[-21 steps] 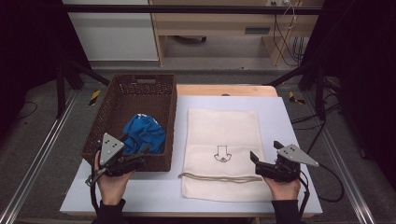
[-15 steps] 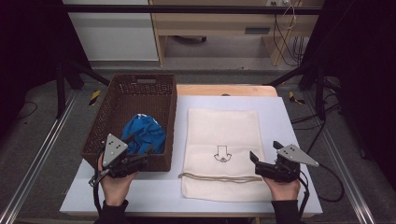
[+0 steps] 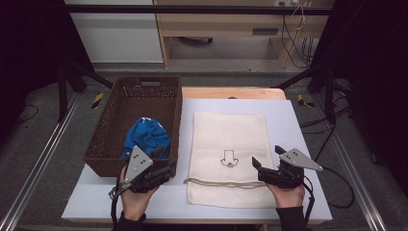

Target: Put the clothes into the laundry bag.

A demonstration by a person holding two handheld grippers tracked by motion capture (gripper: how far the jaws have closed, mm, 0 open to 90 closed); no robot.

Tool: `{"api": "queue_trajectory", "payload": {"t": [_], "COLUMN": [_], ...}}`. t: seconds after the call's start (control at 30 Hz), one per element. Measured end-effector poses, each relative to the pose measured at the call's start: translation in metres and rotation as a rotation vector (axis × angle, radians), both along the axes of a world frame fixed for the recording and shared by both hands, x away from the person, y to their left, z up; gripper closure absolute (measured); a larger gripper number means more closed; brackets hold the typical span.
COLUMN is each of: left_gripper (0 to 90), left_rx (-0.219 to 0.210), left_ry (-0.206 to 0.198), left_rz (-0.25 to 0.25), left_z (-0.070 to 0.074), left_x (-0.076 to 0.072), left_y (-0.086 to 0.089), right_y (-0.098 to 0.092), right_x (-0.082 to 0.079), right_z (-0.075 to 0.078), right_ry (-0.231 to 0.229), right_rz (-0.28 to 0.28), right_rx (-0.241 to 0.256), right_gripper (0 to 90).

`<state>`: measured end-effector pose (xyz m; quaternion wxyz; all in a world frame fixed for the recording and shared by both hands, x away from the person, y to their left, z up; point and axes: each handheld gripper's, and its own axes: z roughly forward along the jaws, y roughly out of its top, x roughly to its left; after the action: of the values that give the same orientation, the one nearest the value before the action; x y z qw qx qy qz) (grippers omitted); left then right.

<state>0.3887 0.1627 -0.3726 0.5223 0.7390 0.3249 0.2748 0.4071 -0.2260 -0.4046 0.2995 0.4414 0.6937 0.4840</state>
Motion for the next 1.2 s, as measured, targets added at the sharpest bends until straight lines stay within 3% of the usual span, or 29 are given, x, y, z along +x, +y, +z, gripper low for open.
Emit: {"api": "queue_trajectory", "payload": {"t": [0.27,0.57,0.93,1.03,1.2], "left_gripper": [59.1,75.4,88.2,89.0,89.0], "left_rx": [0.030,0.096,0.150,0.164,0.175], "left_ry": [0.056,0.138,0.236,0.271,0.294], "left_rz": [-0.089,-0.169,-0.220,-0.239,-0.247], "left_z": [-0.016,-0.053,-0.086,-0.097,-0.105], "left_x": [-0.004,-0.003,0.001,0.002,0.004], "left_y": [-0.030,-0.064,-0.082,-0.088,-0.093], "right_y": [0.010,0.017,0.029,0.032,0.041], "right_x": [0.001,0.002,0.002,0.004,0.005], "right_z": [-0.003,-0.012,-0.028,-0.035,-0.045], "right_ry": [0.015,0.048,0.103,0.124,0.165], "right_rz": [0.034,0.063,0.115,0.128,0.157], "right_rx": [-0.018,-0.035,-0.060,-0.065,-0.100], "right_gripper": [13.9,16.5,21.3,22.9,26.8]}}
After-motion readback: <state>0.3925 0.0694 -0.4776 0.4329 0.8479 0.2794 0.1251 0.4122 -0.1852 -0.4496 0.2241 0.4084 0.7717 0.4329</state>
